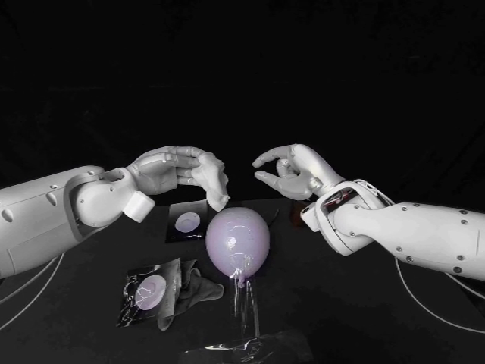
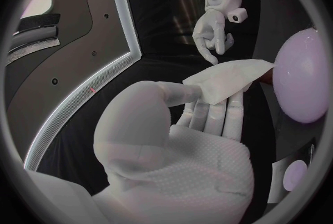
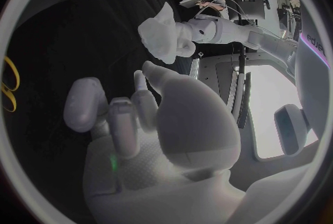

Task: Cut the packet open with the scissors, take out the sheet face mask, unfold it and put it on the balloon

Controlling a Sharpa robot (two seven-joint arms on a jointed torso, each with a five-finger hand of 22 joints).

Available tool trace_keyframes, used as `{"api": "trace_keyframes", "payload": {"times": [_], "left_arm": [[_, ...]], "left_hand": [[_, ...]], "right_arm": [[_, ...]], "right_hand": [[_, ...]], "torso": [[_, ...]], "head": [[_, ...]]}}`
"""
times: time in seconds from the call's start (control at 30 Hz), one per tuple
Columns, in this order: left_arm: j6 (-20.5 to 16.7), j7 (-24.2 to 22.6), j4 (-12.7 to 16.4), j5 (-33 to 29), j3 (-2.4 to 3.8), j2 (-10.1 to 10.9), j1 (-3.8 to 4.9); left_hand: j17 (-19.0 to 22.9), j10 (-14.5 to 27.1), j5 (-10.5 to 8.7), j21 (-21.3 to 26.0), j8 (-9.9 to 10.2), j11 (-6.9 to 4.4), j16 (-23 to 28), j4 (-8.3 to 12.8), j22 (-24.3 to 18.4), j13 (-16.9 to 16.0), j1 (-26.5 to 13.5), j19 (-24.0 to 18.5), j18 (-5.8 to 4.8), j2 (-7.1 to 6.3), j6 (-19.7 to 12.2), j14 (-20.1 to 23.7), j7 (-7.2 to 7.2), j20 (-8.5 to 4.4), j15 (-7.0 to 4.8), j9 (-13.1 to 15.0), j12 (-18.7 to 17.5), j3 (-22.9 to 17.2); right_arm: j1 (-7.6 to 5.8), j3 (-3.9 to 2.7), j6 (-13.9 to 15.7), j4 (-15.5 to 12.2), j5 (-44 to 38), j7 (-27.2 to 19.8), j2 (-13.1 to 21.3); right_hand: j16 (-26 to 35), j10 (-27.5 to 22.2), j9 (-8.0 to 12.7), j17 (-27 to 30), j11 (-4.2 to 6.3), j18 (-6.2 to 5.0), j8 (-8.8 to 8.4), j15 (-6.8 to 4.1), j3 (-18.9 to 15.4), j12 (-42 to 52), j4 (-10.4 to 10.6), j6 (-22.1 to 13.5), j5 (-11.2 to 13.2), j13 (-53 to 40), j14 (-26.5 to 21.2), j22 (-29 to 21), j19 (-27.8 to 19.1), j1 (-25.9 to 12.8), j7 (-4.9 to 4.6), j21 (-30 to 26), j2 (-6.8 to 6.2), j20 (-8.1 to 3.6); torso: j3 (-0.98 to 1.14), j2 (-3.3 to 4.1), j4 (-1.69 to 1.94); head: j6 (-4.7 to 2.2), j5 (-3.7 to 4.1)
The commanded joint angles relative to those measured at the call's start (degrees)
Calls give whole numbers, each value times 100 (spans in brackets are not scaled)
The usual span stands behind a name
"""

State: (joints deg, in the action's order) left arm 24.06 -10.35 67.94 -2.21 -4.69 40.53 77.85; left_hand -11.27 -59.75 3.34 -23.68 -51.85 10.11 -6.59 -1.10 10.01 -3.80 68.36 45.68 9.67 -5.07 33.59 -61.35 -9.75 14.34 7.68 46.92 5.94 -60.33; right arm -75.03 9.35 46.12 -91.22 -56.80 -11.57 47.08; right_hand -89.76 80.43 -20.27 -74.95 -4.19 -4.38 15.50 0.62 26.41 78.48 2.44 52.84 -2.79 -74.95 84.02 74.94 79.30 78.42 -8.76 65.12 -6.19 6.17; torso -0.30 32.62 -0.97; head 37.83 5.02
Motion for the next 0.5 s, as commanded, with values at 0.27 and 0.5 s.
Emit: {"api": "trace_keyframes", "payload": {"times": [0.27,0.5], "left_arm": [[537,-255,-176,-95,10,-7,4],[518,-216,-204,-101,10,-16,4]], "left_hand": [[-6,-48,-40,-27,-36,8,-27,-9,6,-5,-60,34,83,13,36,-44,-383,-6,-10,236,18,-35],[-6,-48,-40,-28,-36,8,-26,-9,6,-5,-62,35,83,14,35,-45,-382,-6,-10,235,17,-37]], "right_arm": [[7,2,46,-29,95,-62,27],[12,2,66,-107,-16,-106,9]], "right_hand": [[-21,55,10,-1495,5,-33,-29,-29,-5,32,-45,41,-13,-600,594,883,45,8,-10,31,-24,13],[-24,57,12,-1505,6,-32,-30,-30,-1,35,-51,44,-13,-602,598,884,48,11,-9,36,-25,13]], "torso": [[5,2,3],[1,-2,11]], "head": [[40,28],[7,-73]]}}
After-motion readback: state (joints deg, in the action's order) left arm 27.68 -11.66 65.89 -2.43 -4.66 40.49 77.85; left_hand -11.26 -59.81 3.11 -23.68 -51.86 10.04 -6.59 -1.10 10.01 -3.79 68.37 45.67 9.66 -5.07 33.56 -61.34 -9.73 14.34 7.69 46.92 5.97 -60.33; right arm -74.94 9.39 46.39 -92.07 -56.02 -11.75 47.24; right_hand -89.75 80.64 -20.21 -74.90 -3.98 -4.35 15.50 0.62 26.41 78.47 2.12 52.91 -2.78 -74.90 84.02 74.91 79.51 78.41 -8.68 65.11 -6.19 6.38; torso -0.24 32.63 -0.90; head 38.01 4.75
